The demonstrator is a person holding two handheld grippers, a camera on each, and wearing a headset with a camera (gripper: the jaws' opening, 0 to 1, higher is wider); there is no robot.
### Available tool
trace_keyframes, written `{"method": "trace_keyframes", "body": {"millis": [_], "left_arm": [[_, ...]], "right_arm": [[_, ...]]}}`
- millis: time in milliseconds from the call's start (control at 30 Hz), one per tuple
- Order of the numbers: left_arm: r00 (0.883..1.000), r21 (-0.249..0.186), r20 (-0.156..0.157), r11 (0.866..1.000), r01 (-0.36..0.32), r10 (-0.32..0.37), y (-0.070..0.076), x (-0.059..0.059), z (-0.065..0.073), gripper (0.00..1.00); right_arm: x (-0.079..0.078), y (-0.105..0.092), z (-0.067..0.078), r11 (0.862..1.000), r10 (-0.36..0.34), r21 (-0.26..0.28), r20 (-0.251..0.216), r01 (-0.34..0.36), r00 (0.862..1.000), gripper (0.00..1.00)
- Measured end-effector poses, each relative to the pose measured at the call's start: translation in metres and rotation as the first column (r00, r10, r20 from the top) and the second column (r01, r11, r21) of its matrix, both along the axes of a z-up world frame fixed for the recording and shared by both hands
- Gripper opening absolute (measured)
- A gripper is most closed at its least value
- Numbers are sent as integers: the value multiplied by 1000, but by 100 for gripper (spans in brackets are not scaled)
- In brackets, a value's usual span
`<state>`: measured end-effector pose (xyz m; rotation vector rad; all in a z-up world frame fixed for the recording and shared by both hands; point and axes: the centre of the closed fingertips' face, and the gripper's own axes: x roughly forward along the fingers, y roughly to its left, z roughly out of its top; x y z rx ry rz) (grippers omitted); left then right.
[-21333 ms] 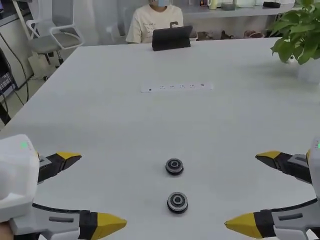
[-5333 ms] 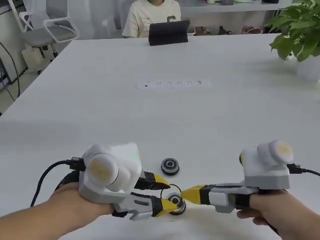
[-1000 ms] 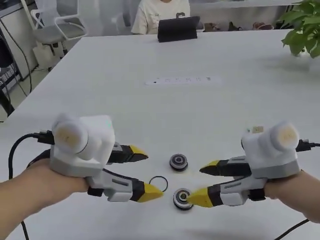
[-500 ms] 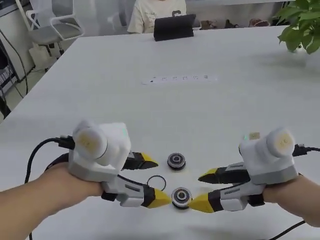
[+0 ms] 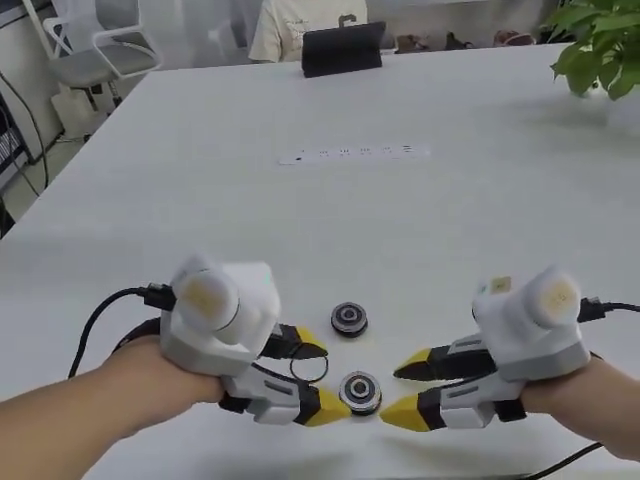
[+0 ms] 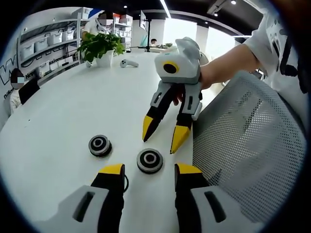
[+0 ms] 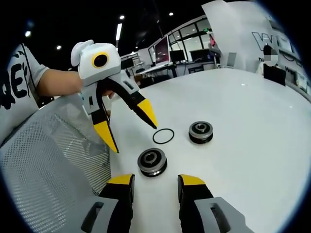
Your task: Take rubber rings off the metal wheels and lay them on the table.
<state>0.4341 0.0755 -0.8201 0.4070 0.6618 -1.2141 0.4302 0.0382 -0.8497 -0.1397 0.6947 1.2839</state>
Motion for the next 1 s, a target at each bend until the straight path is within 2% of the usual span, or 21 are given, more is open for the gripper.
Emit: {"method": "trace_keyframes", "body": {"millis": [467, 1000], "left_arm": [[999, -19, -37, 1000, -15, 14, -8, 1, -9, 27], [999, -16, -36, 1000, -7, 6, -18, -1, -17, 17]], "right_arm": [[-1, 6, -2, 999, 31, -7, 28, -31, 999, 24], [-1, 11, -5, 999, 47, -17, 43, -47, 998, 19]]}}
